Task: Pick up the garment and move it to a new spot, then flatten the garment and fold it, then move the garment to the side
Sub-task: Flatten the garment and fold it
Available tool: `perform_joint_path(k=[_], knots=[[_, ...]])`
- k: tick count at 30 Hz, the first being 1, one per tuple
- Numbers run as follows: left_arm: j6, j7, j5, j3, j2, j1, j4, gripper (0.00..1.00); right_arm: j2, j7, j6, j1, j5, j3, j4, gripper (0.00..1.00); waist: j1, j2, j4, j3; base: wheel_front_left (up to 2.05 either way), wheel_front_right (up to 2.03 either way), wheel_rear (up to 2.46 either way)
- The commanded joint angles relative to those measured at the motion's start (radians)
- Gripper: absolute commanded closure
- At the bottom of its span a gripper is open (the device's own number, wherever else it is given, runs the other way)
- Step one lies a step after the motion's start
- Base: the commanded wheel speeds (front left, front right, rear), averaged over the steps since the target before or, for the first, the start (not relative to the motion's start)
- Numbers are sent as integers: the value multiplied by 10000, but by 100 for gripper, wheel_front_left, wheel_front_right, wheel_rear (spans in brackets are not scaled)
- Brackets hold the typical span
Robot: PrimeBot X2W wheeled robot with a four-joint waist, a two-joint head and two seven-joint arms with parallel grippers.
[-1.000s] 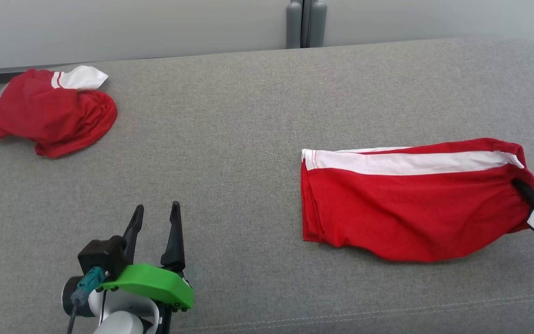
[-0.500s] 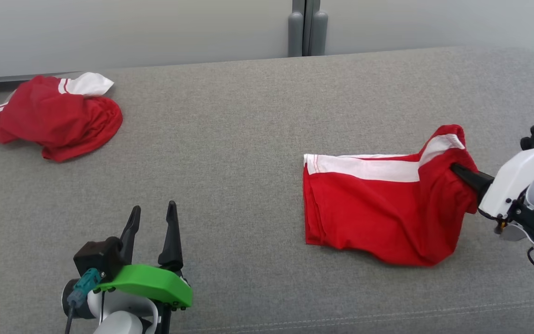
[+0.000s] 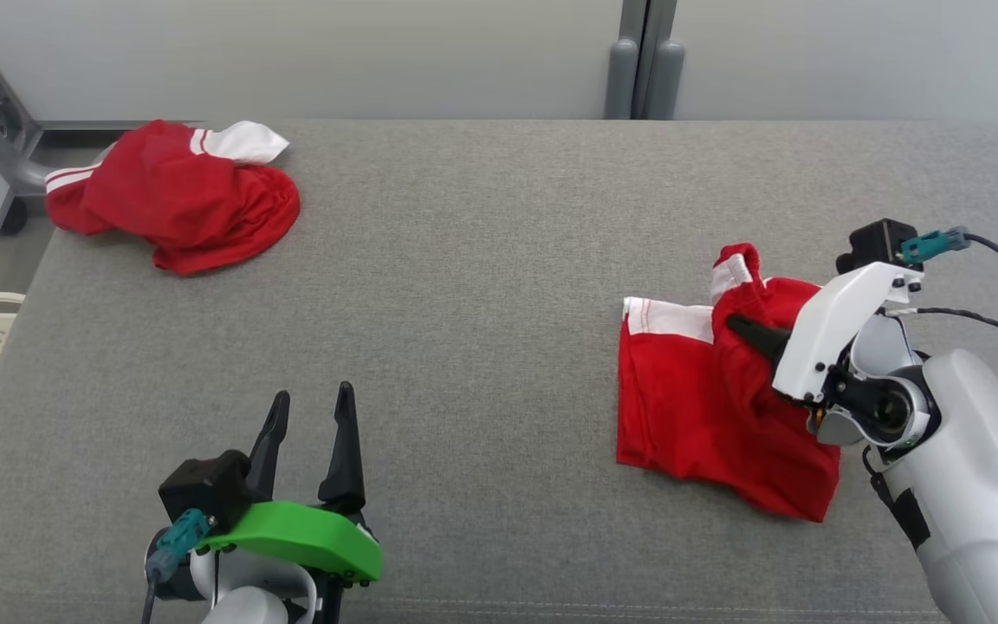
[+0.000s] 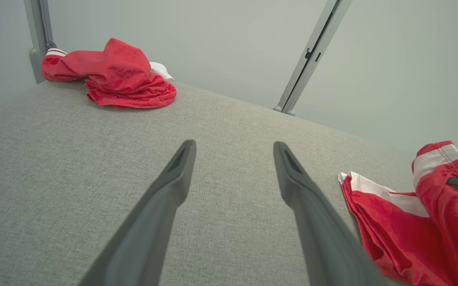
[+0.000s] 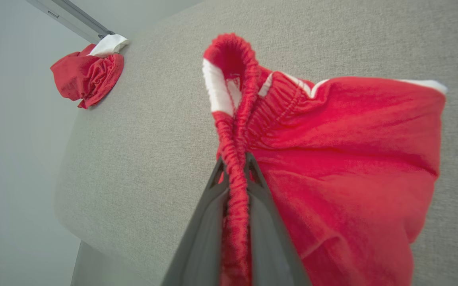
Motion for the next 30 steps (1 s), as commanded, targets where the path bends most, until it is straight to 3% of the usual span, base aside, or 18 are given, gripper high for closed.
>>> perform_joint_path(k=[1,9,10,12,13,14,20,25,30], knots=[[-57,-36,-26,13,-21,-39,51,0,115,71,1,-118,-248,-102,132,100,0,0,265,18,0,0,0],[-274,-85,26,36,-320,-193,257,0,973,301,-1,-508,-2148,-904,1256,100,0,0,795,160,0,0,0],[-302,-91,39,46,-362,-206,284,0,1051,311,-1,-547,-2350,-980,1365,96,0,0,833,176,0,0,0],[-339,-101,82,57,-431,-222,341,0,1180,240,-1,-631,-2787,-1187,1576,56,0,0,895,200,0,0,0],[-366,-105,95,68,-462,-226,365,0,1263,218,1,-664,-2973,-1247,1654,14,0,0,921,210,0,0,0],[-388,-109,105,77,-493,-230,385,0,1340,223,-1,-694,-3144,-1330,1762,0,0,0,942,216,0,0,0],[-490,-111,135,241,-561,-177,486,0,1690,280,-1,-885,-3633,-1470,1788,0,0,0,896,167,0,0,0],[-506,-110,183,344,-561,27,507,0,1862,388,-1,-1048,-3338,-1214,1040,0,0,0,600,-2,0,0,0],[-480,-111,272,368,-504,92,407,0,1346,253,-1,-667,-3014,-1079,1,0,0,0,246,-113,0,0,0]])
